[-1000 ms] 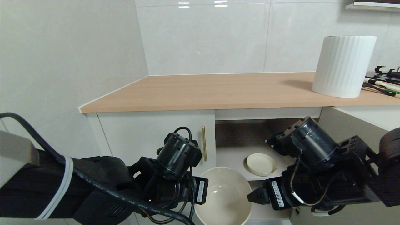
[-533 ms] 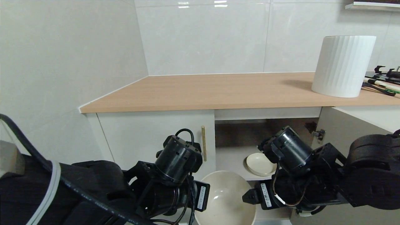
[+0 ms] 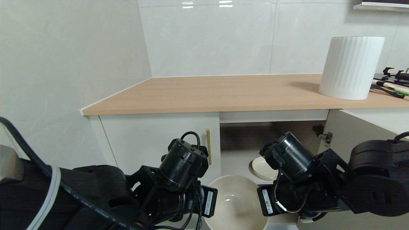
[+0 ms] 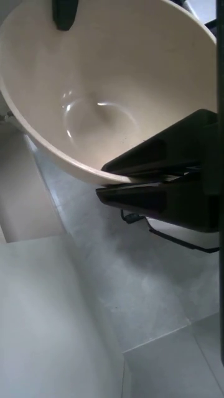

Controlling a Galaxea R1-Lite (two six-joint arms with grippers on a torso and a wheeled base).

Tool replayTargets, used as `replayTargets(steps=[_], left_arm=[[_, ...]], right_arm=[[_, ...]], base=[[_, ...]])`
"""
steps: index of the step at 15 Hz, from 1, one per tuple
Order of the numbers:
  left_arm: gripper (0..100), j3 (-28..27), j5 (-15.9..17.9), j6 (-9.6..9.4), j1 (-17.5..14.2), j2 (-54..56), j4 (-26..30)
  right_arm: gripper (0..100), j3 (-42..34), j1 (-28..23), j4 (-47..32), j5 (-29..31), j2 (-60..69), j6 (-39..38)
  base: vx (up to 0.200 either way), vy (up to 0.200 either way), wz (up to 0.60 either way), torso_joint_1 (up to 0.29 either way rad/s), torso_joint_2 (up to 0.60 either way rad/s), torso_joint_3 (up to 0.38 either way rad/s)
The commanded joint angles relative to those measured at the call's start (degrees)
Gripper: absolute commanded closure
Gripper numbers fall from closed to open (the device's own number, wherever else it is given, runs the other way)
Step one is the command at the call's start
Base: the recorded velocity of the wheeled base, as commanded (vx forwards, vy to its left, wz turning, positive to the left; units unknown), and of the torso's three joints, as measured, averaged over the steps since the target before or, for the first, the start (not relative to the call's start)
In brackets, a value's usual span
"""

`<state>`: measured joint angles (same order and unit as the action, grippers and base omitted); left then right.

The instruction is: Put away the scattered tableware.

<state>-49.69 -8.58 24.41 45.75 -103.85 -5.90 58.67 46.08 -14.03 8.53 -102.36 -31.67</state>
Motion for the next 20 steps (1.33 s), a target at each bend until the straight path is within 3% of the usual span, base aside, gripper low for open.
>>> replayTargets(steps=[1, 3, 4, 9, 12, 14, 17, 20], left_arm=[[100, 0.0, -0.3, 0.03, 0.0, 0.1, 0.3], [100, 0.3, -0.3, 0.03, 0.0, 0.2, 0.2], [0, 0.3, -0.3, 0.03, 0.0, 0.4, 0.1], [0, 0.4, -0.3, 0.12, -0.1, 0.9, -0.7], [0, 0.4, -0.3, 0.20, -0.1, 0.8, -0.8], [0, 0.4, -0.3, 0.20, -0.1, 0.8, -0.8], [0, 0.4, -0.3, 0.20, -0.1, 0.8, -0.8], [0, 0.4, -0.3, 0.20, -0.1, 0.8, -0.7]], right_arm=[[100, -0.1, 0.0, -0.5, 0.5, -0.6, 0.0], [100, -0.1, 0.0, -0.5, 0.5, -0.6, 0.0], [100, -0.1, 0.0, -0.5, 0.5, -0.6, 0.0], [100, 0.2, -0.6, -0.5, 0.5, -0.7, 0.0], [100, 2.4, -7.1, 0.8, 0.4, -4.5, 0.0], [100, 3.6, -12.2, 4.5, 0.3, -9.3, 0.0], [100, 3.7, -19.4, 16.3, 0.5, -18.3, 0.0], [100, 3.7, -20.9, 22.1, 0.7, -22.8, 0.0]], base=[[0.000, 0.000, 0.00, 0.000, 0.00, 0.000], [0.000, 0.000, 0.00, 0.000, 0.00, 0.000], [0.000, 0.000, 0.00, 0.000, 0.00, 0.000], [0.000, 0.000, 0.00, 0.000, 0.00, 0.000], [0.000, 0.000, 0.00, 0.000, 0.00, 0.000], [0.000, 0.000, 0.00, 0.000, 0.00, 0.000], [0.000, 0.000, 0.00, 0.000, 0.00, 0.000], [0.000, 0.000, 0.00, 0.000, 0.00, 0.000]])
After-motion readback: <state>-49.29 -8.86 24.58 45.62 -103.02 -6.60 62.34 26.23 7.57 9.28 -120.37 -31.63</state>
